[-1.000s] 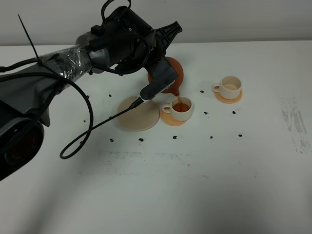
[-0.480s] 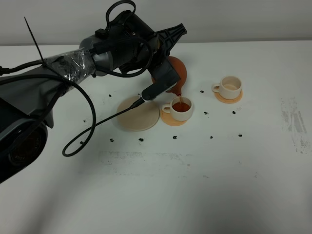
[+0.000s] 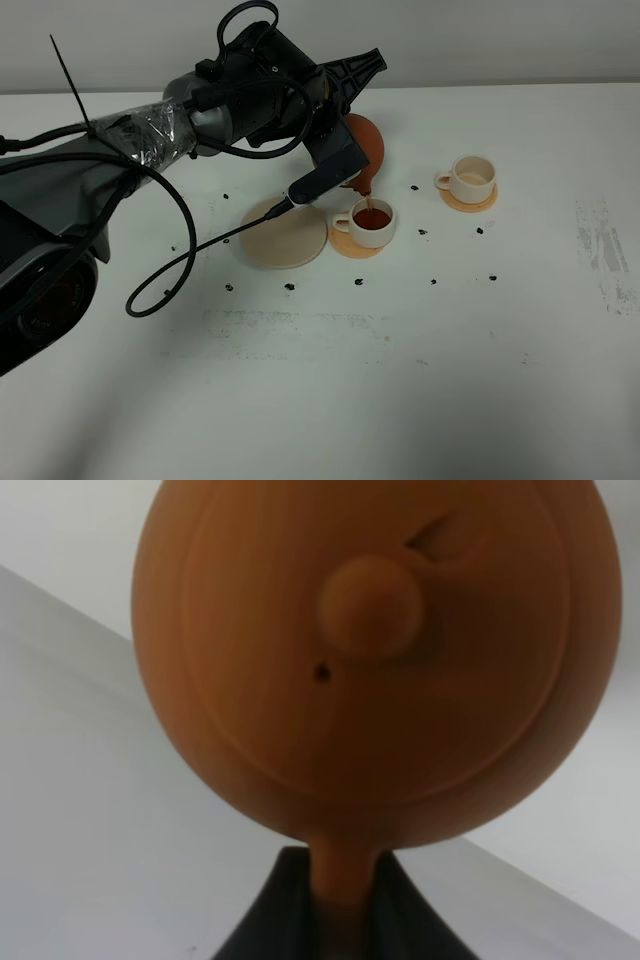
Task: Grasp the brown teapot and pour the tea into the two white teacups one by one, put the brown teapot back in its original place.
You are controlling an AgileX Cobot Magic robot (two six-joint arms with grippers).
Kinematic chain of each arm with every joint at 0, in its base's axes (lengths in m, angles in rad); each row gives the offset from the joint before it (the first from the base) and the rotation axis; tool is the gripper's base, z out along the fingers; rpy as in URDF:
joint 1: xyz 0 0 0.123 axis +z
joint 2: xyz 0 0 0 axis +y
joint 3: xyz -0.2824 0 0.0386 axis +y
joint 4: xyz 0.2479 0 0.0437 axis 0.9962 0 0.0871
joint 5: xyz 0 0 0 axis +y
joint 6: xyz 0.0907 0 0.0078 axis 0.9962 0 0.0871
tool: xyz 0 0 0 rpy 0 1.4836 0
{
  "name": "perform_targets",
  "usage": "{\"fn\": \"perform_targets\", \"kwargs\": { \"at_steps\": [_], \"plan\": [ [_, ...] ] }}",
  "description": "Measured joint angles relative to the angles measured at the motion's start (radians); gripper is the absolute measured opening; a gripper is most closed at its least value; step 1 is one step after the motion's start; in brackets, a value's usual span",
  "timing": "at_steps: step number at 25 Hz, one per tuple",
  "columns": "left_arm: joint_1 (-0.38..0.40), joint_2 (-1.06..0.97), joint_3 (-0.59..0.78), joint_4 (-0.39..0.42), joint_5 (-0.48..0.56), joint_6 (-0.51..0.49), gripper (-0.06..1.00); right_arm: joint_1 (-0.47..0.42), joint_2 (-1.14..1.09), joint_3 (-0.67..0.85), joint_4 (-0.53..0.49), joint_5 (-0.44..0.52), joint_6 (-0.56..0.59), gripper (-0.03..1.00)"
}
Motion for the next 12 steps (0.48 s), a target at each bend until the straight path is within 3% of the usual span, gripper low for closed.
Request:
{"fn": "perform_targets", "kwargs": {
  "at_steps": [12],
  "plan": [
    [0.000, 0.000, 0.000, 0.000, 0.000, 0.028, 0.11, 0.000, 0.000, 0.000, 0.000, 0.000, 0.000, 0.43]
  ]
}}
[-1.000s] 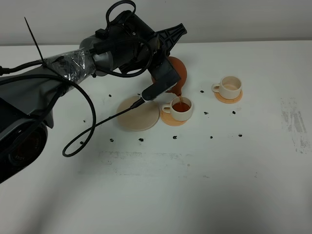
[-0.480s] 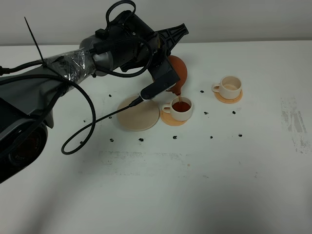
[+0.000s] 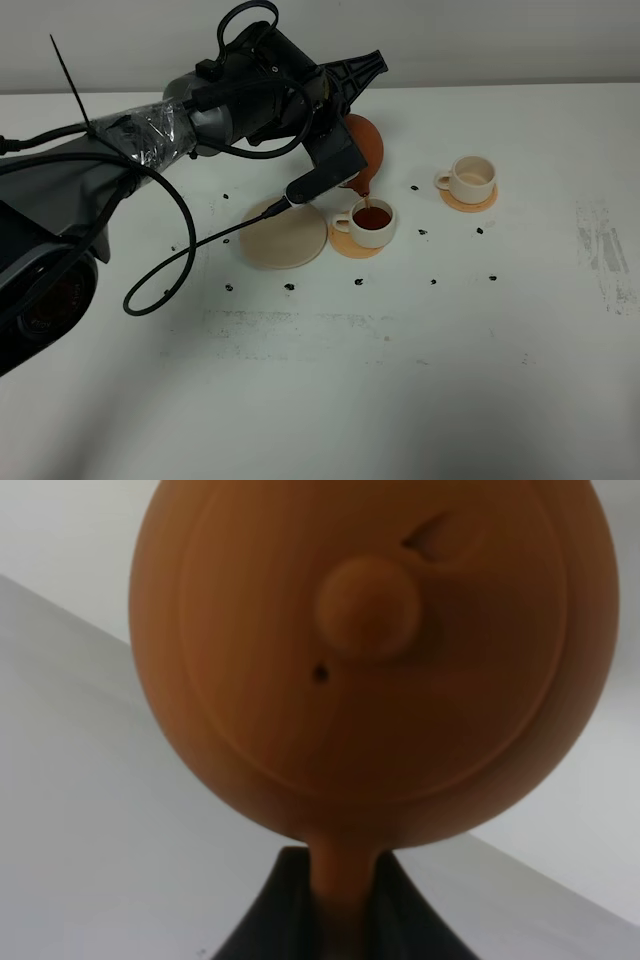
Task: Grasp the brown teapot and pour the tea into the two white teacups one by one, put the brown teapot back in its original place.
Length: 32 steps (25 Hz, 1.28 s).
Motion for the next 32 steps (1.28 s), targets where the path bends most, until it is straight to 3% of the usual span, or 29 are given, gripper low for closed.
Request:
{"fn": "perform_targets", "kwargs": {
  "at_steps": [11, 27, 32],
  "plan": [
    [-0.011, 0.000, 0.000, -0.007, -0.012, 0.002, 0.11, 0.000, 0.000, 0.000, 0.000, 0.000, 0.000, 0.43],
    [0.030, -0.025, 0.000, -0.050, 0.120, -0.195, 0.11, 0.000, 0.000, 0.000, 0.000, 0.000, 0.000, 0.43],
    [0.046, -0.104, 0.000, -0.145, 0.219, -0.217, 0.11, 0.000, 0.000, 0.000, 0.000, 0.000, 0.000, 0.43]
  ]
}}
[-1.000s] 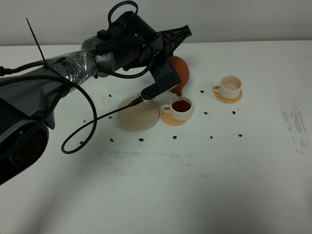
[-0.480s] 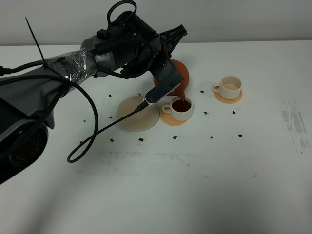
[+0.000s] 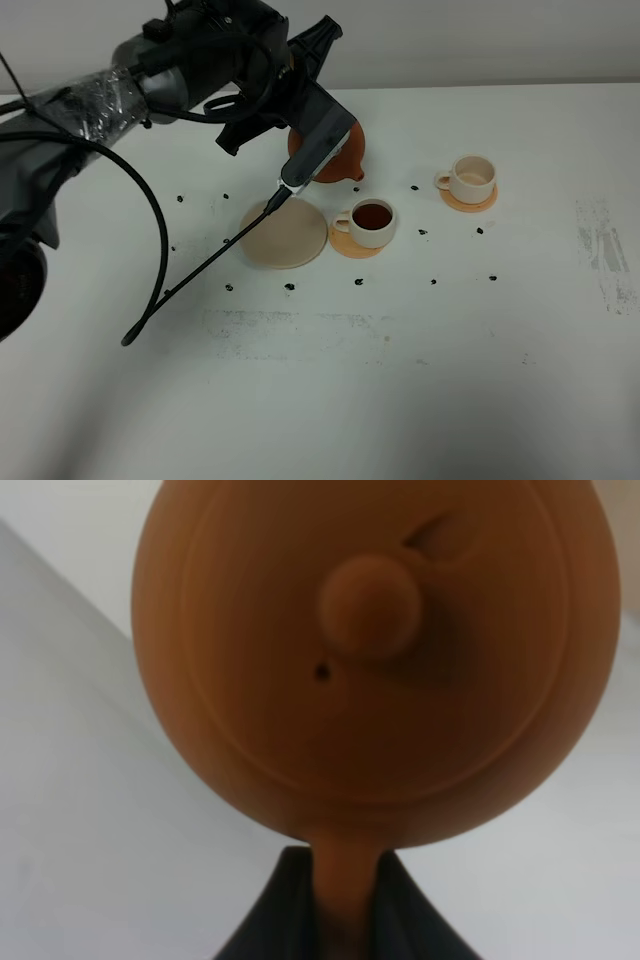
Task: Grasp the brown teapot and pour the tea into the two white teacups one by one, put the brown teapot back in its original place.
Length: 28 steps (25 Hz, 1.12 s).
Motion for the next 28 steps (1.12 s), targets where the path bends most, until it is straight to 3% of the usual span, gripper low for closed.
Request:
{"fn": "perform_targets", "kwargs": {
  "at_steps": [10, 12, 19, 28],
  "plan": [
    [0.003, -0.118, 0.016, -0.137, 0.292, -0.282, 0.11, 0.000, 0.000, 0.000, 0.000, 0.000, 0.000, 0.43],
    [0.003, -0.147, 0.082, -0.163, 0.268, -0.316, 0.11, 0.000, 0.000, 0.000, 0.000, 0.000, 0.000, 0.43],
    [0.003, -0.298, 0.417, -0.270, 0.018, -0.430, 0.11, 0.000, 0.000, 0.000, 0.000, 0.000, 0.000, 0.43],
    [0.003, -0.313, 0.647, -0.363, -0.069, -0.556, 0.11, 0.000, 0.000, 0.000, 0.000, 0.000, 0.000, 0.43]
  ]
}}
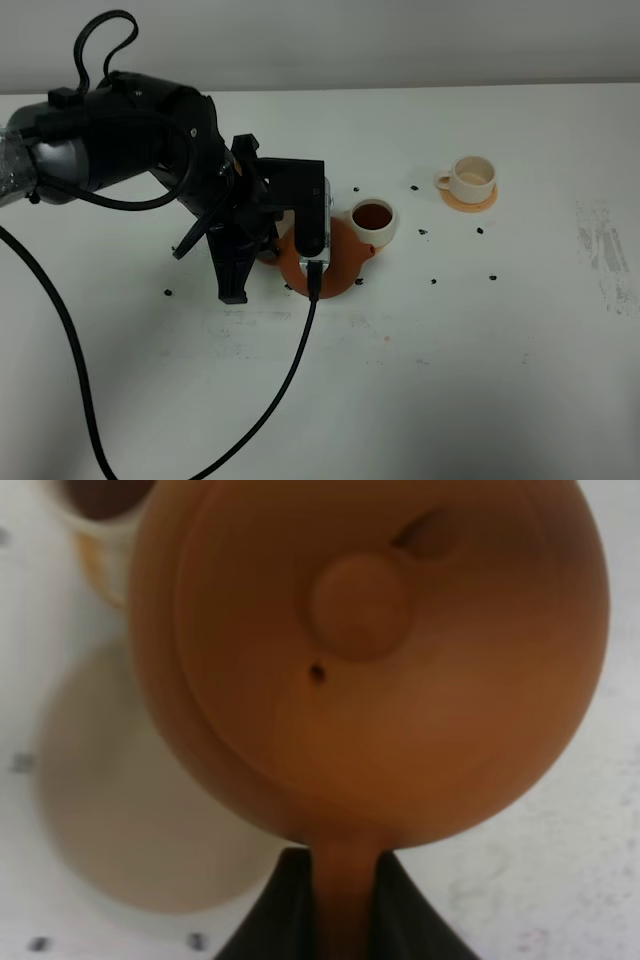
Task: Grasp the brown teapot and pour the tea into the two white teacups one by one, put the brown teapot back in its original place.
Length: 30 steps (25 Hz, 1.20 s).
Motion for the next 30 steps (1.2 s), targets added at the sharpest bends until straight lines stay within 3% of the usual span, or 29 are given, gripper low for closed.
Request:
{"fn": "perform_targets", "kwargs": {
  "at_steps": [5, 19, 30],
  "plan": [
    [0.002, 0.014, 0.059, -0.056, -0.108, -0.010, 0.11, 0.000, 0.000, 0.000, 0.000, 0.000, 0.000, 0.43],
    [0.005, 0.093, 0.063, -0.074, -0.131, -0.029, 0.11, 0.000, 0.000, 0.000, 0.001, 0.000, 0.000, 0.43],
    [0.005, 0.056, -0.147, -0.042, -0.102, -0.029, 0.11, 0.000, 0.000, 0.000, 0.001, 0.000, 0.000, 0.43]
  ]
}}
